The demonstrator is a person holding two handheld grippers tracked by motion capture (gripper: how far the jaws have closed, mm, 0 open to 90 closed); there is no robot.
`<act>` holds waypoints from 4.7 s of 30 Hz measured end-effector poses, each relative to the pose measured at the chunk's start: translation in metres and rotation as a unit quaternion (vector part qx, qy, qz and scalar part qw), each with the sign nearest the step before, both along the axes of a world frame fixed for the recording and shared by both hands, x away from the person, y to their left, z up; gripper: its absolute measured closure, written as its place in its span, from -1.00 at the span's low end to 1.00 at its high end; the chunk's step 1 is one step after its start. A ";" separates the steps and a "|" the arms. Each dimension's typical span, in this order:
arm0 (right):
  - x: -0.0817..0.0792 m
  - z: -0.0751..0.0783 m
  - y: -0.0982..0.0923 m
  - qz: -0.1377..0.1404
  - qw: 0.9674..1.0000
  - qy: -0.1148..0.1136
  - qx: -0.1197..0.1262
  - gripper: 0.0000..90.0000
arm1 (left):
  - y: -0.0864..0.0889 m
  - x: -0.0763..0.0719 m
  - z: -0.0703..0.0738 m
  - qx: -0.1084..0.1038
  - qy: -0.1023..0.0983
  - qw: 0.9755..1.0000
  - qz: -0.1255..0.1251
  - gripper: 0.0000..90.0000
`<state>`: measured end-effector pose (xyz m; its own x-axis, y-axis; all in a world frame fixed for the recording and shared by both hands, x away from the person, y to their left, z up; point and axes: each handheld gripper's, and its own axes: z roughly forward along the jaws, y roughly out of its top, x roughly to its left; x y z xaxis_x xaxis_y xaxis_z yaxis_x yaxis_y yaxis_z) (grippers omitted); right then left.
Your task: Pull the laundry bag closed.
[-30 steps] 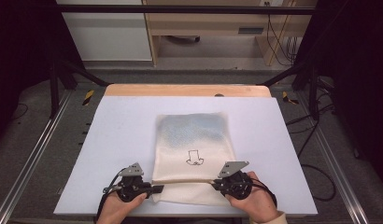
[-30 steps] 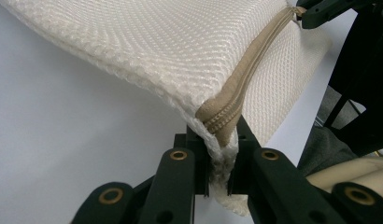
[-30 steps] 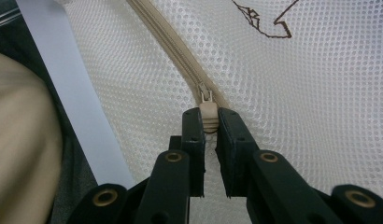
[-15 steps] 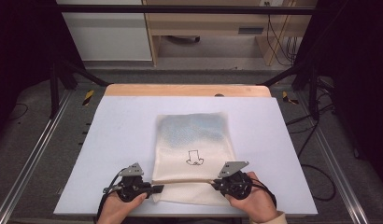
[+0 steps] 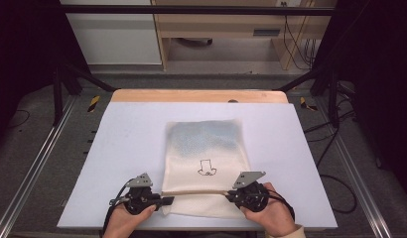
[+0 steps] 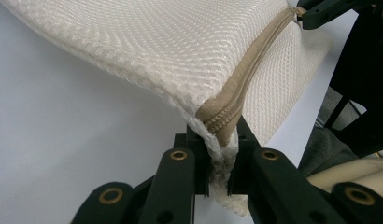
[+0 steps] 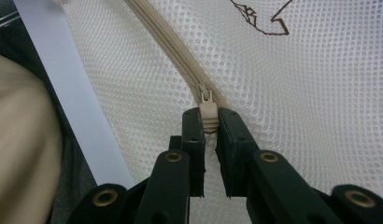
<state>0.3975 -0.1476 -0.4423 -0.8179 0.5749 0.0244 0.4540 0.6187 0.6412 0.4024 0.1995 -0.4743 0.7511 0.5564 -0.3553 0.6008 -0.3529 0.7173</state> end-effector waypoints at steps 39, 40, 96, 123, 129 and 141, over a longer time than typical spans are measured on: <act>-0.001 0.001 -0.002 -0.003 1.000 -0.003 -0.009 0.82 | 0.000 0.000 0.001 0.002 -0.003 1.000 0.002 0.83; -0.001 0.001 -0.002 -0.001 1.000 -0.004 -0.008 0.82 | 0.000 0.000 0.001 0.002 -0.003 1.000 0.002 0.83; -0.002 -0.002 -0.022 -0.036 0.999 0.001 -0.027 0.82 | 0.003 0.000 0.003 0.001 -0.008 1.000 0.005 0.83; -0.002 -0.001 -0.041 -0.055 0.998 0.001 -0.016 0.81 | 0.004 0.000 0.004 -0.002 -0.007 1.000 0.005 0.83; -0.002 -0.002 -0.043 -0.061 0.998 0.002 -0.016 0.81 | 0.003 -0.001 0.005 -0.001 -0.009 1.000 0.004 0.83; -0.002 -0.002 -0.048 -0.069 0.997 0.008 -0.015 0.82 | 0.004 -0.001 0.005 -0.002 -0.009 1.000 0.003 0.83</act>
